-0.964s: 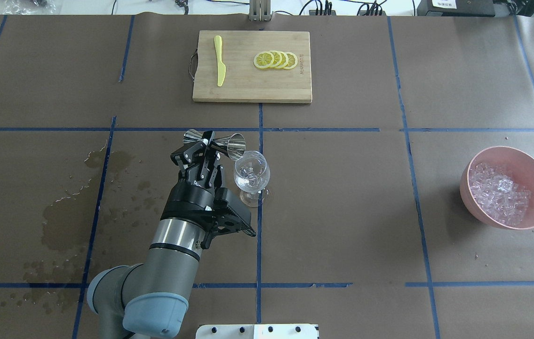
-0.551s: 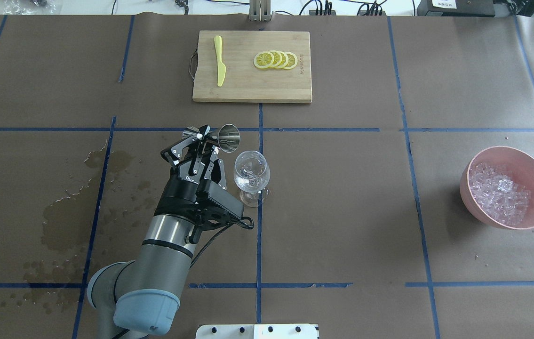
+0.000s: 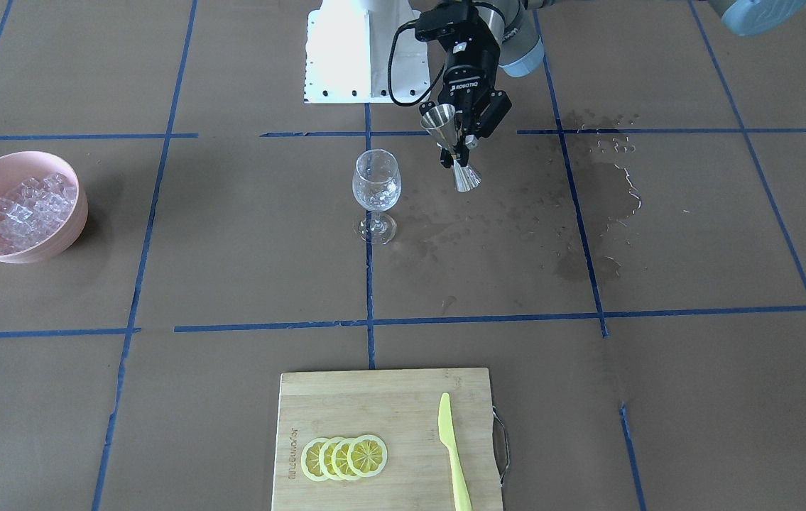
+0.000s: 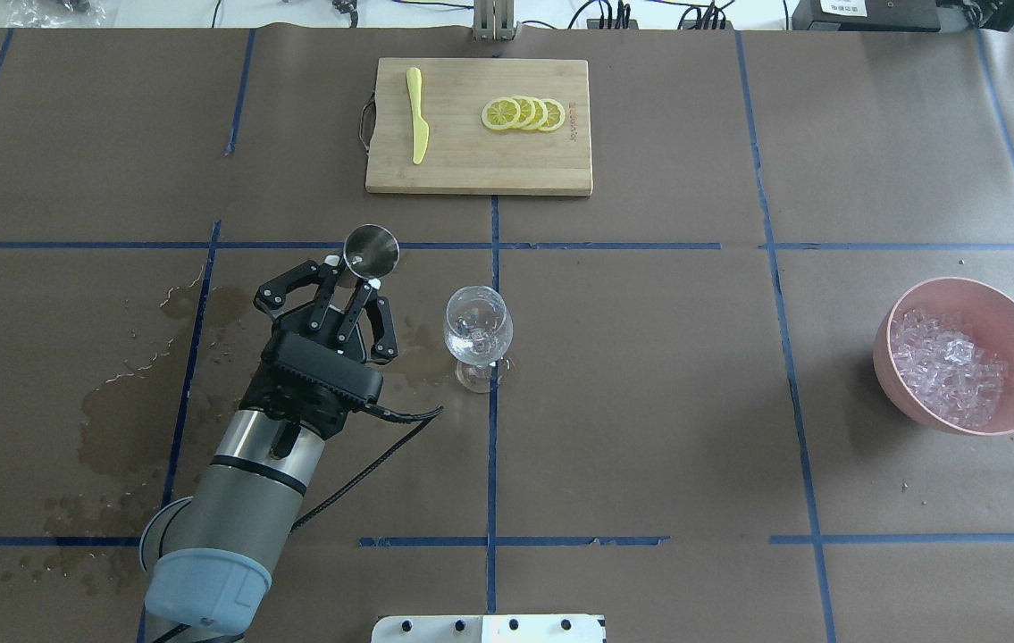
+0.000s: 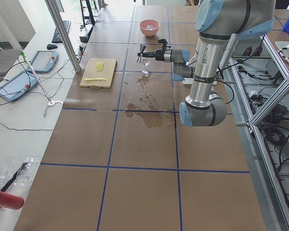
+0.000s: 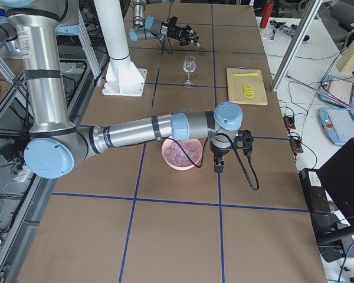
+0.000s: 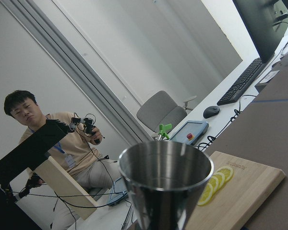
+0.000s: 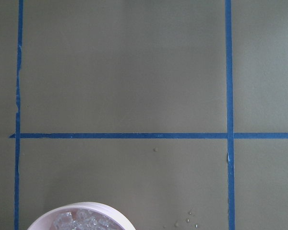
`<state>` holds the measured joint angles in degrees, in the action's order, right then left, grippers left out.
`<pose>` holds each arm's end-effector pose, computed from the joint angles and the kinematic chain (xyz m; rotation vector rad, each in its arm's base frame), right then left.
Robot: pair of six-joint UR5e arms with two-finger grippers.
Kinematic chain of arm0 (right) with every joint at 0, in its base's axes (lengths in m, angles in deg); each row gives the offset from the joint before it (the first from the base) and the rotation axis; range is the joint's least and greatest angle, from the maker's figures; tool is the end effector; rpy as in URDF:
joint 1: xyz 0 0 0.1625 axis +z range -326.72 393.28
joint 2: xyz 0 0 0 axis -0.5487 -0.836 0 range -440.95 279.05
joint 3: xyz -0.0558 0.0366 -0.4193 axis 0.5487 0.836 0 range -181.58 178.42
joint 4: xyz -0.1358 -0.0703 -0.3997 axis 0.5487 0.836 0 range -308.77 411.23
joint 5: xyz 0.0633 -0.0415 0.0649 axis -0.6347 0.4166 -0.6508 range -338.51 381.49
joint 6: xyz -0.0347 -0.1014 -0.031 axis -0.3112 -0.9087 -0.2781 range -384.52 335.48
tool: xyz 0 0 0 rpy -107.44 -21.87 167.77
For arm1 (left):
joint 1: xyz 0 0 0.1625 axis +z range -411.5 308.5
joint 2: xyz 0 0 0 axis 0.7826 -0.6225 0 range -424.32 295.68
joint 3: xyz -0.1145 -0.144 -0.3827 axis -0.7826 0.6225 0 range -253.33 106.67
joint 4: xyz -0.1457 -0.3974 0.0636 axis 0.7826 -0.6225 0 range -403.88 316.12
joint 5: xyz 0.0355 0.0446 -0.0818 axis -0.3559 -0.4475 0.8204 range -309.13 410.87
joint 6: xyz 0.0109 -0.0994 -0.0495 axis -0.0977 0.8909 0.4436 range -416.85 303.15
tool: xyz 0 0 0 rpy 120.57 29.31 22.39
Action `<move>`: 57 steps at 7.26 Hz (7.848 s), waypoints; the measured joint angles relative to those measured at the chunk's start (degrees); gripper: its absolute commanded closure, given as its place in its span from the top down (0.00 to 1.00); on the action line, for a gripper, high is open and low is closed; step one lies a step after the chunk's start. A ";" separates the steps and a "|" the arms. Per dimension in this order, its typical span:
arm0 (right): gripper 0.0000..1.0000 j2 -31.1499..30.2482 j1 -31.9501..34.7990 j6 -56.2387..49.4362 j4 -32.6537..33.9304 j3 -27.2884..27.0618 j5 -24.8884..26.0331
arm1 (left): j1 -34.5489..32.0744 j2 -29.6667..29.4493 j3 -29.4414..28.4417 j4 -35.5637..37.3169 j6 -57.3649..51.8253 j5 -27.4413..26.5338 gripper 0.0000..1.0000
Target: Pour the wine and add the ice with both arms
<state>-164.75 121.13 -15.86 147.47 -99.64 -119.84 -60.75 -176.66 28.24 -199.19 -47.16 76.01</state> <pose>0.0256 -0.5499 0.5395 0.0457 -0.9026 0.0432 0.4852 -0.3165 0.2224 1.5688 0.4743 -0.0326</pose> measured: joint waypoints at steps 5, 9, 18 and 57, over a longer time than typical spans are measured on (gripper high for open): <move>1.00 -0.02 -0.53 0.03 0.00 0.53 0.11 | -0.07 7.77 0.49 -2.33 21.86 0.18 0.00; 1.00 -0.05 -0.70 0.74 -0.02 0.42 0.03 | 0.05 16.08 0.21 -2.98 29.95 0.38 0.00; 1.00 -1.03 -14.98 25.78 -0.66 -13.57 9.54 | -0.18 20.31 -4.08 -2.71 39.07 0.88 0.00; 0.00 -16.42 -31.87 51.54 -30.85 -20.65 20.39 | -1.97 24.88 -11.61 -5.73 54.56 2.64 0.04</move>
<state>-181.17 89.26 35.68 116.62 -120.28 -99.45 -62.72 -151.78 16.64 -204.91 7.40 78.65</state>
